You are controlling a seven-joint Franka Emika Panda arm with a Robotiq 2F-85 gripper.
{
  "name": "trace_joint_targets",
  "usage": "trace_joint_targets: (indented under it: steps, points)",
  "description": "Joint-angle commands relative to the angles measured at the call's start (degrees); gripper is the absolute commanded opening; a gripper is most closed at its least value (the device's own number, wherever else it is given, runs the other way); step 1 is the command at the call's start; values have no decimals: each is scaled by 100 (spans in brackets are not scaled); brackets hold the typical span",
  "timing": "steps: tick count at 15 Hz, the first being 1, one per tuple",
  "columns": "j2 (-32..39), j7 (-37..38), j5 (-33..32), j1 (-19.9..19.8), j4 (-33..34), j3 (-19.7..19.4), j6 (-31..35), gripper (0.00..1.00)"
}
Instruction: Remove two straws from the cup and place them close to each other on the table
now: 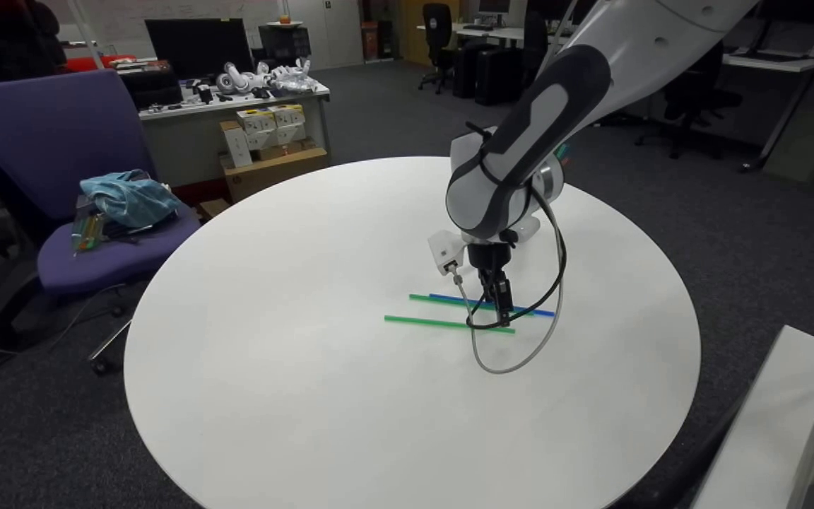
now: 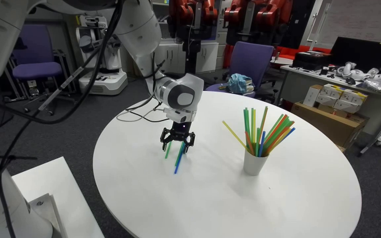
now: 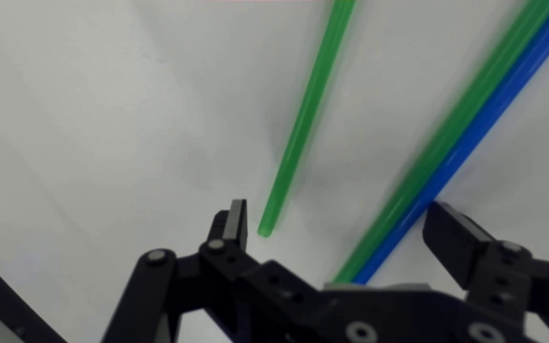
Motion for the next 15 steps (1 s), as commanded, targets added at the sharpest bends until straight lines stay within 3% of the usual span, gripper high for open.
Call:
trace_joint_targets:
  steps: [1, 15]
  points:
    - [-124, -64, -26, 84, 70, 79, -264, 100]
    - [-23, -154, 25, 160, 238, 227, -573, 100]
